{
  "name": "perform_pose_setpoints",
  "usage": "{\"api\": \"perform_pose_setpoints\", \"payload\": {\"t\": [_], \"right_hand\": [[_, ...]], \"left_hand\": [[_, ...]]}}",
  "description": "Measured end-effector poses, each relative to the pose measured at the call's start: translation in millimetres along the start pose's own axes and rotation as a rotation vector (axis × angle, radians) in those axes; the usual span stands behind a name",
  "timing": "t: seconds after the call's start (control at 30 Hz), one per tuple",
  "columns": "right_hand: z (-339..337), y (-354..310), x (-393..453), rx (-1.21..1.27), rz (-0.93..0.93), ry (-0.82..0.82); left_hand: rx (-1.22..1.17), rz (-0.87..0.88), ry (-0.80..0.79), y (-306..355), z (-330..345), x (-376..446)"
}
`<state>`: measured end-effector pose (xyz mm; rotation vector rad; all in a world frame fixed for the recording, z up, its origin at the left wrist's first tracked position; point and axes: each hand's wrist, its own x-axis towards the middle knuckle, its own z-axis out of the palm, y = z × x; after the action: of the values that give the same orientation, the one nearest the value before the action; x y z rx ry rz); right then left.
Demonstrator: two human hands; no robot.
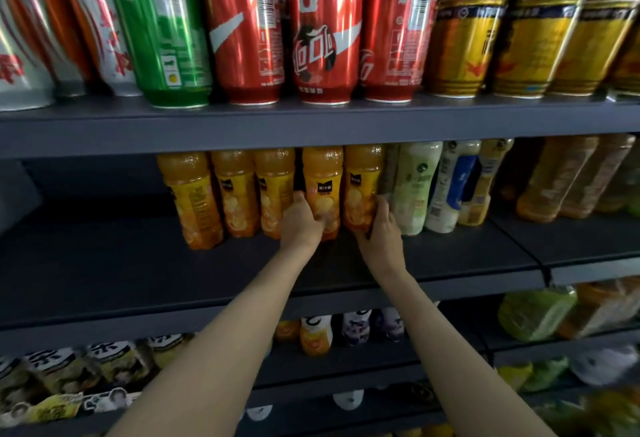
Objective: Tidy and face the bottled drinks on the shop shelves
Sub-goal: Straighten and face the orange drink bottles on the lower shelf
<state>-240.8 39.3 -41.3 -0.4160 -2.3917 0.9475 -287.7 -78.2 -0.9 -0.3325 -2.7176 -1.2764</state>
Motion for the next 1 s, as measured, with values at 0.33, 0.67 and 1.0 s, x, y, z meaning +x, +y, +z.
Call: {"api": "perform_pose_setpoints", "payload": {"t": [0.33, 0.67, 1.0], "right_hand": [[2, 6, -16, 0.091, -0.16, 0.188], [64, -94, 0, 0.202, -0.299, -0.126], [74, -97, -15, 0.098, -0.096, -0.156]], "left_hand": [[0.019, 0.081, 0.08, -27, 12, -11], [0.04, 0.182, 0.33, -79, -57, -31], [-0.112, 0.128, 0.21, -99, -90, -55]]}}
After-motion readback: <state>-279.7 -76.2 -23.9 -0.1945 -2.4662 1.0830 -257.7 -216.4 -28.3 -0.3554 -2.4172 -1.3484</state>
